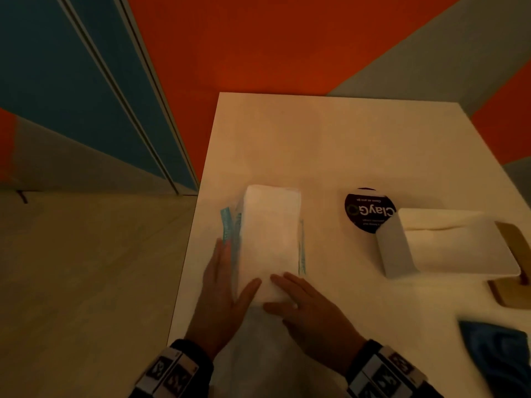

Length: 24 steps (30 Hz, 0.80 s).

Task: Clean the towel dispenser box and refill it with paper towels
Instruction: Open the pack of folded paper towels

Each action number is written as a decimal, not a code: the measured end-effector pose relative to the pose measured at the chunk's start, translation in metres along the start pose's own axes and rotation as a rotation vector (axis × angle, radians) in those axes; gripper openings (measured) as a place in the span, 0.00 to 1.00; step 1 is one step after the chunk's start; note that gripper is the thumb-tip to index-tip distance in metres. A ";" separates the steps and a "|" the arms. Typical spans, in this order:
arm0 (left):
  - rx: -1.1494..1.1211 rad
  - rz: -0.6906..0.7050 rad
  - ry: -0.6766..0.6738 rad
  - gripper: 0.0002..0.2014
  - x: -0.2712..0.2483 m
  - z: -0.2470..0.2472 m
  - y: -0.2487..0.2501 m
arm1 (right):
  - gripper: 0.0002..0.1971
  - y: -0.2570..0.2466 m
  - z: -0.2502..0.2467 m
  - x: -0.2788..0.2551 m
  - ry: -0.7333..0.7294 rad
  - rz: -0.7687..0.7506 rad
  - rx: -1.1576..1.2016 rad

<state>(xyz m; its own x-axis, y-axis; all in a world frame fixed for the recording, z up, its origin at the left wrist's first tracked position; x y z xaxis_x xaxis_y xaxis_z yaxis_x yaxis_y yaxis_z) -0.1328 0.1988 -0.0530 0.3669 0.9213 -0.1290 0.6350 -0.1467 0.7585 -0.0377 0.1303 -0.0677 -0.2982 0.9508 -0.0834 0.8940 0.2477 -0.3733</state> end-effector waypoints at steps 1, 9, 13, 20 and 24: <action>0.042 0.039 0.013 0.37 0.007 -0.004 0.010 | 0.23 -0.001 -0.002 0.000 0.014 -0.016 0.009; 0.106 -0.192 -0.060 0.34 0.088 0.020 0.003 | 0.29 -0.005 0.000 0.005 0.014 -0.033 0.010; 0.018 -0.239 0.069 0.33 0.103 0.009 -0.004 | 0.28 -0.007 -0.001 0.006 0.013 -0.043 -0.005; -0.164 -0.289 0.101 0.33 0.103 0.006 -0.004 | 0.29 -0.007 -0.003 0.008 0.016 -0.060 0.002; -0.006 -0.212 0.055 0.13 0.107 0.006 0.003 | 0.29 -0.008 -0.003 0.008 0.014 -0.075 0.010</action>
<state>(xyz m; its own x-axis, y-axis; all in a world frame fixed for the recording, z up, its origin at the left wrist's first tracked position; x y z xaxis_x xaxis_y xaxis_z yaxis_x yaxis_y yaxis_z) -0.0881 0.2945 -0.0681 0.1875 0.9496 -0.2511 0.6896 0.0548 0.7221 -0.0456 0.1367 -0.0624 -0.3599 0.9320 -0.0422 0.8659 0.3169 -0.3870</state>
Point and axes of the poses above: each hand's wrist, its own x-axis towards the middle knuckle, its own z-axis out of the palm, y = z × x, the point moved 10 cm from there along x, towards the middle knuckle, and after that the axes turned 5 degrees about x, right-handed, at the moved point
